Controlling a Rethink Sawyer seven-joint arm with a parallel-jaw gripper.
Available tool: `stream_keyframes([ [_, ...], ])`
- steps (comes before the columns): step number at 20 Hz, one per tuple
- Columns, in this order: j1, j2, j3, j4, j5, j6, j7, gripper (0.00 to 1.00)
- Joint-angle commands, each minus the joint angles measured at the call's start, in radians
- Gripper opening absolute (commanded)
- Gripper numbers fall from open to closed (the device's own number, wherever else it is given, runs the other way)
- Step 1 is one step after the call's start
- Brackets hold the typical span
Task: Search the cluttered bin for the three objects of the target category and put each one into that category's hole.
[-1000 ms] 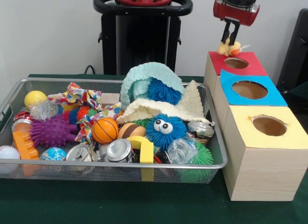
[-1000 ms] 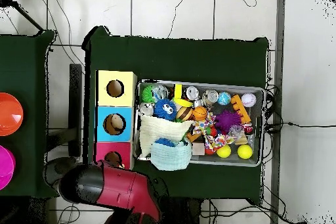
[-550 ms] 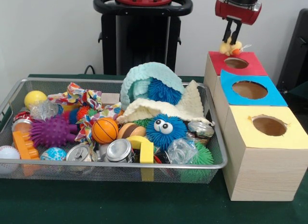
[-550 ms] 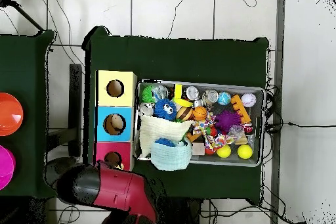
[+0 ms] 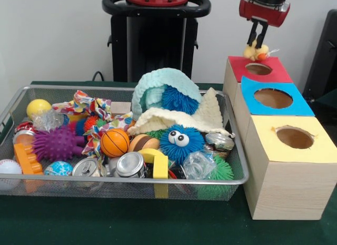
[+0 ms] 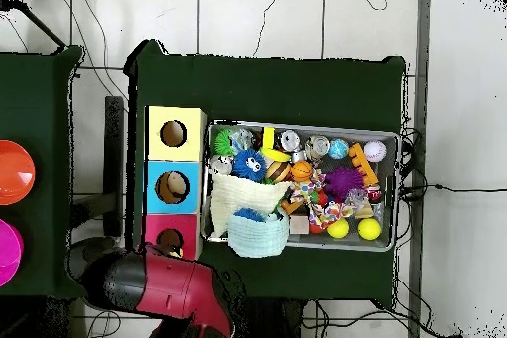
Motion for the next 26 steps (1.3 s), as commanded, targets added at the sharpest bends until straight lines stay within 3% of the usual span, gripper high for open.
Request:
stream_keyframes([
  [1,-0.013,0.025,0.033,-0.056,0.046,0.055,0.265,0.00],
  [26,-0.017,0.016,0.035,-0.041,0.037,0.047,0.263,0.00],
])
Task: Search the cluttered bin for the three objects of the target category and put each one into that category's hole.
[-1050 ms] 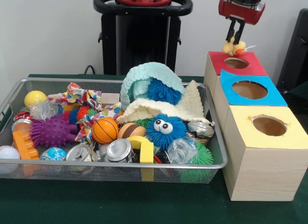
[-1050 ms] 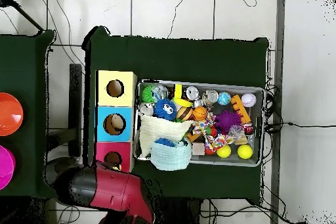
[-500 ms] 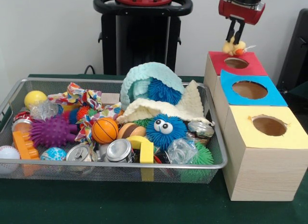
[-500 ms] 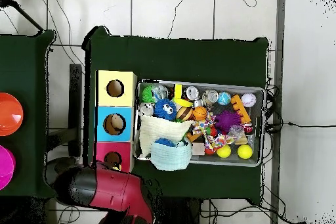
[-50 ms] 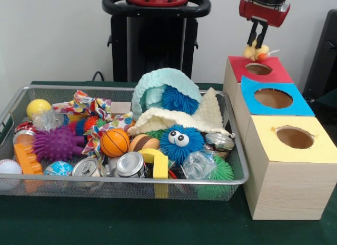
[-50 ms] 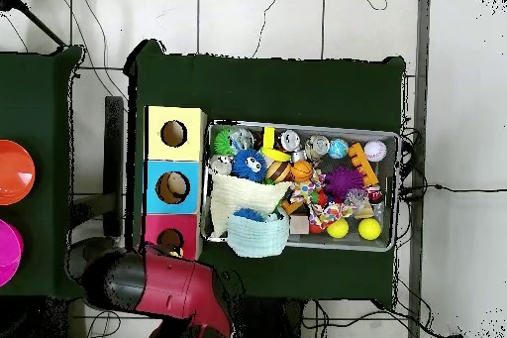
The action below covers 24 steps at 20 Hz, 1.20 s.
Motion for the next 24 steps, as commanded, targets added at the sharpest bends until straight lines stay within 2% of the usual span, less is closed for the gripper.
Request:
stream_keyframes([
  [1,-0.017,0.016,0.034,-0.041,0.036,0.047,0.248,0.00],
  [11,-0.022,0.008,0.037,-0.026,0.036,0.033,0.236,0.00],
  [15,-0.047,0.002,0.058,-0.009,0.043,0.012,0.205,0.00],
  [24,-0.035,0.012,0.044,-0.014,0.037,0.005,0.225,0.00],
])
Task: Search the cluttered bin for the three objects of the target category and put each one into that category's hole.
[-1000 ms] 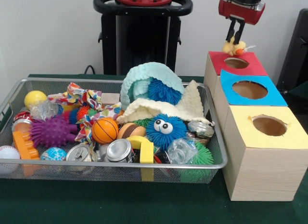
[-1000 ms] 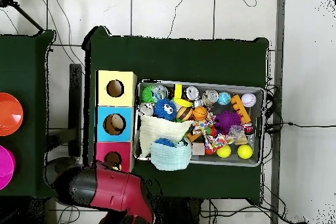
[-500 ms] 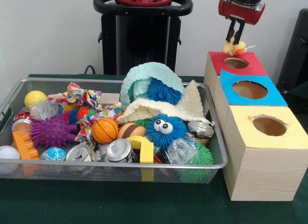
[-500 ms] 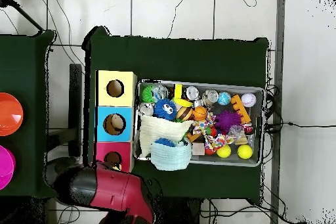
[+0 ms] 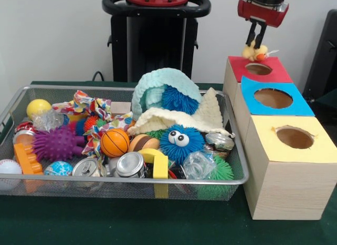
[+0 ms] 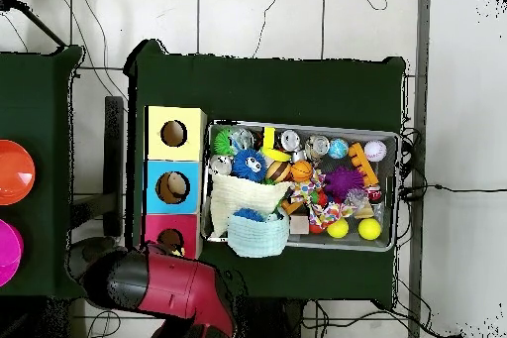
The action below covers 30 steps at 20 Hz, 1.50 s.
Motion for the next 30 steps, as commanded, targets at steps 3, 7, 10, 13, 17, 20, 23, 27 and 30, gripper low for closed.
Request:
stream_keyframes([
  [3,-0.025,0.014,0.042,-0.016,0.040,0.004,0.233,0.00],
  [7,-0.024,0.009,0.042,-0.006,0.043,-0.005,0.235,1.00],
  [10,-0.032,0.003,0.045,0.001,0.044,-0.007,0.224,1.00],
  [13,-0.032,0.003,0.037,-0.001,0.036,-0.001,0.222,1.00],
  [17,-0.033,0.004,0.033,-0.009,0.031,0.013,0.220,1.00],
  [20,-0.031,0.003,0.037,-0.004,0.037,0.008,0.224,1.00],
  [23,-0.026,0.004,0.032,-0.004,0.036,0.006,0.232,1.00],
  [27,-0.025,0.000,0.032,0.001,0.036,0.005,0.230,1.00],
  [30,-0.032,-0.006,0.038,0.013,0.040,-0.004,0.222,1.00],
])
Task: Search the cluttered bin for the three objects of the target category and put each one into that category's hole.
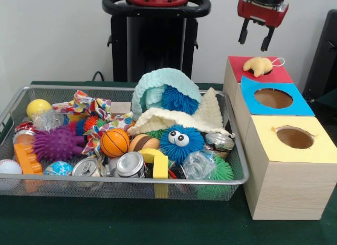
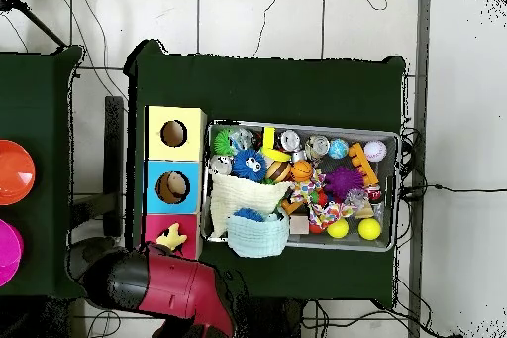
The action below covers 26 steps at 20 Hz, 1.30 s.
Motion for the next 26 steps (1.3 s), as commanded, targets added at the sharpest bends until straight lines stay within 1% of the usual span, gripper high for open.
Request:
stream_keyframes([
  [1,-0.034,-0.005,0.041,0.013,0.041,-0.011,0.220,1.00],
  [4,-0.034,-0.003,0.042,0.010,0.040,-0.011,0.219,1.00],
  [8,-0.023,0.006,0.040,0.020,0.046,-0.036,0.237,1.00],
  [12,-0.017,0.020,0.031,-0.007,0.036,-0.025,0.242,1.00],
  [13,-0.020,0.019,0.035,-0.007,0.040,-0.029,0.241,0.00],
  [23,-0.017,0.036,0.045,-0.038,0.056,-0.028,0.262,0.00],
  [26,-0.023,0.032,0.061,-0.025,0.075,-0.063,0.261,0.00],
])
